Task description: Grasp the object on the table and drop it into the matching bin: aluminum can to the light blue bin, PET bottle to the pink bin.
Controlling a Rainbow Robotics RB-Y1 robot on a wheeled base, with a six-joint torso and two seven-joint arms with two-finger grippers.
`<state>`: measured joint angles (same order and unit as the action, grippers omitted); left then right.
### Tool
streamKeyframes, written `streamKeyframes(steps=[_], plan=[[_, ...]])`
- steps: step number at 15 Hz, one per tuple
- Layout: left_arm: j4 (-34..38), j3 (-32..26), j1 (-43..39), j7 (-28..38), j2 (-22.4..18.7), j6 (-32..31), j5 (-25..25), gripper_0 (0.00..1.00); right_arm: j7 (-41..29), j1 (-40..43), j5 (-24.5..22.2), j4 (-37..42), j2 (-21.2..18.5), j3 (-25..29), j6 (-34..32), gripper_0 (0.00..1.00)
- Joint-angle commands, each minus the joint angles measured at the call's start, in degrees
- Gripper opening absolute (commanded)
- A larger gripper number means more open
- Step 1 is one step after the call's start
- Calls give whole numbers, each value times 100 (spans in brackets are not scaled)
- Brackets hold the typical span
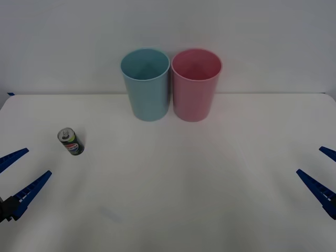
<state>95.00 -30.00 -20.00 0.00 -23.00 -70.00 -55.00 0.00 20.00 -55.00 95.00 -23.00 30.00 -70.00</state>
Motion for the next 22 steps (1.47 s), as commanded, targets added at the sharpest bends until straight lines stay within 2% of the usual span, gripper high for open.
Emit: streamKeyframes(steps=[1,3,10,14,22], plan=[[0,0,0,0,0,0,0,100,0,0,0,0,0,0,0,100],[-78,-15,14,26,111,13,16,100,0,0,0,0,0,0,0,100],[-157,-76,-118,79,59,171,95,100,0,0,0,0,0,0,0,100],[-526,-59,-171,-61,68,444,86,100,0,0,0,0,0,0,0,100],[-535,521,-540,-923,68,2008,77,100,0,0,0,0,0,0,0,100]])
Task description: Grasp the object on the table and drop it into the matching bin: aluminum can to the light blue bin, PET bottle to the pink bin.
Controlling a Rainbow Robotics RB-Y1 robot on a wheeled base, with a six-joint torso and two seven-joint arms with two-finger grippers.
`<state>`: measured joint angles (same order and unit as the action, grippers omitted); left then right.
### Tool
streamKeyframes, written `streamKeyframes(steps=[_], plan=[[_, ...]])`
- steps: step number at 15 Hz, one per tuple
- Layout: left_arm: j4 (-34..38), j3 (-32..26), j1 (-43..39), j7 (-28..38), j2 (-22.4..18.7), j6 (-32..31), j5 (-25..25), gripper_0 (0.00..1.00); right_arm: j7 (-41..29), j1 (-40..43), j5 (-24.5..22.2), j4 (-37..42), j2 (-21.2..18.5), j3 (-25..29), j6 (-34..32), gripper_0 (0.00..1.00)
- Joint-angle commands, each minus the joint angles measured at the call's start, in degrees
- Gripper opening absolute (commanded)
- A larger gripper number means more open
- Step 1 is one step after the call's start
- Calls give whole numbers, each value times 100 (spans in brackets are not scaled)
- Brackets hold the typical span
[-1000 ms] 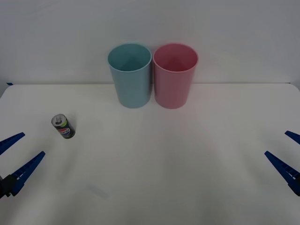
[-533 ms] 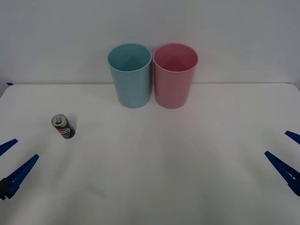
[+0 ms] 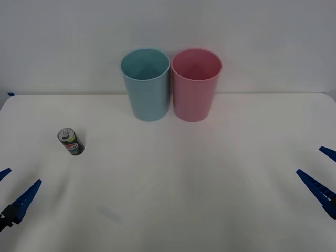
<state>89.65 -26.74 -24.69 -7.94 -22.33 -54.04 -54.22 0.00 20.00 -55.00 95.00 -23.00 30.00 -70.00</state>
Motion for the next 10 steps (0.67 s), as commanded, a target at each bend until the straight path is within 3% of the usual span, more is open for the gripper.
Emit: streamKeyframes(steps=[1,6,10], plan=[[0,292,-97,-128,0,606,8,100,0,0,0,0,0,0,0,100],[-9,714,-97,-137,18,1291,254,100,0,0,0,0,0,0,0,100],[-27,775,61,-146,387,1493,245,100,0,0,0,0,0,0,0,100]])
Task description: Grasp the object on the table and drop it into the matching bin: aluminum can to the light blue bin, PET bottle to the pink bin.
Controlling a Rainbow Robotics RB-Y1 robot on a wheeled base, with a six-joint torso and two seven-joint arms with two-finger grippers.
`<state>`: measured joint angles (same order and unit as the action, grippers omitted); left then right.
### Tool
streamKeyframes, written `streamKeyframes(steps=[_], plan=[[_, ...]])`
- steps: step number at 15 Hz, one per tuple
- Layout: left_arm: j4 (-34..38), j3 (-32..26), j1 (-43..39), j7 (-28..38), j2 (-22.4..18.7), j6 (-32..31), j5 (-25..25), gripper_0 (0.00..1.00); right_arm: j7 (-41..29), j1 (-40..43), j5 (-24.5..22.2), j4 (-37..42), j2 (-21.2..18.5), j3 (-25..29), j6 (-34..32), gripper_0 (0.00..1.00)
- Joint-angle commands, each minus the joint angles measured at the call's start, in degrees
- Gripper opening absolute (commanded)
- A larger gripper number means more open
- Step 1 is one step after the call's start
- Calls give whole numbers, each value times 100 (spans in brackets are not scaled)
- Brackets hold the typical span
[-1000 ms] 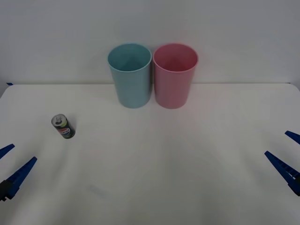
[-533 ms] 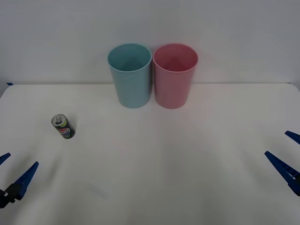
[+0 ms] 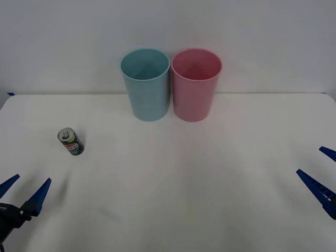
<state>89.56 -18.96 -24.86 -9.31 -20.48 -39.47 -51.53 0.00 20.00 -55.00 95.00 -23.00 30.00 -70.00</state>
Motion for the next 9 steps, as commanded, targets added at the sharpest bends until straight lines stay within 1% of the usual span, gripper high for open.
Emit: streamKeyframes(steps=[1,3,9], plan=[[-18,-12,130,-27,299,80,-102,100,0,0,0,0,0,0,0,100],[-44,-12,271,-27,369,317,-269,100,0,0,0,0,0,0,0,100],[-879,-20,1088,-132,369,317,-515,100,0,0,0,0,0,0,0,100]])
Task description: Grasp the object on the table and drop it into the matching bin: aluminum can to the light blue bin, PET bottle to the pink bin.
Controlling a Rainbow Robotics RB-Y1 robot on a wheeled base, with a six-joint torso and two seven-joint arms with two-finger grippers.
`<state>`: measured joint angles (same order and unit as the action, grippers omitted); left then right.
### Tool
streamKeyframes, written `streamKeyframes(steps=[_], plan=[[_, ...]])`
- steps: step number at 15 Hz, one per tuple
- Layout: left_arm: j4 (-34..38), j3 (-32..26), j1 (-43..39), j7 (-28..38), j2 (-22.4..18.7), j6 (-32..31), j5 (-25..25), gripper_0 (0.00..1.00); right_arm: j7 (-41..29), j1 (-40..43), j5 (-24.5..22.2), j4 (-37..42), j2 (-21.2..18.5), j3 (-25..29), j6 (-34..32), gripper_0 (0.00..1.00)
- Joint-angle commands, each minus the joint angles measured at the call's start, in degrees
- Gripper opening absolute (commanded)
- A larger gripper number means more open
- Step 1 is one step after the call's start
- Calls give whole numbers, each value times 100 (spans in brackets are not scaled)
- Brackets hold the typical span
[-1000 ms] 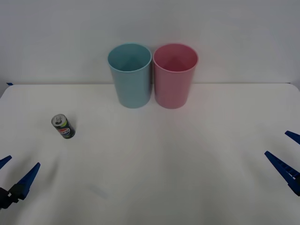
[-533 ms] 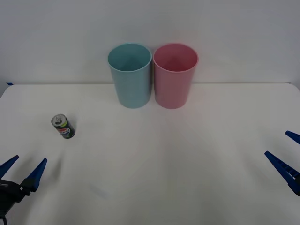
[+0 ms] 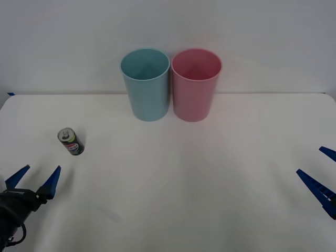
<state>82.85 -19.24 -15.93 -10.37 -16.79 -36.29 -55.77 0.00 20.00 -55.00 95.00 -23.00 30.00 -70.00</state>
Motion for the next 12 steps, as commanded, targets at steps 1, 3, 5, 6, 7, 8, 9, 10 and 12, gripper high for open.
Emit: streamKeyframes(steps=[1,3,5,6,7,8,9,10,12], plan=[[-313,8,328,-26,0,-1,-135,100,0,0,0,0,0,0,0,100],[-533,8,565,-35,0,-1,-215,100,0,0,0,0,0,0,0,100],[-727,8,811,-35,0,17,-338,100,0,0,0,0,0,0,0,100],[-832,17,943,-35,0,17,-408,100,0,0,0,0,0,0,0,100],[-920,17,1040,-35,0,17,-434,100,0,0,0,0,0,0,0,100],[-1034,17,1171,-17,0,17,-531,100,0,0,0,0,0,0,0,100],[-1122,43,1268,-17,0,25,-540,100,0,0,0,0,0,0,0,100],[-1157,78,1347,-9,0,61,-557,100,0,0,0,0,0,0,0,100],[-1219,228,1470,-9,0,289,-557,100,0,0,0,0,0,0,0,100]])
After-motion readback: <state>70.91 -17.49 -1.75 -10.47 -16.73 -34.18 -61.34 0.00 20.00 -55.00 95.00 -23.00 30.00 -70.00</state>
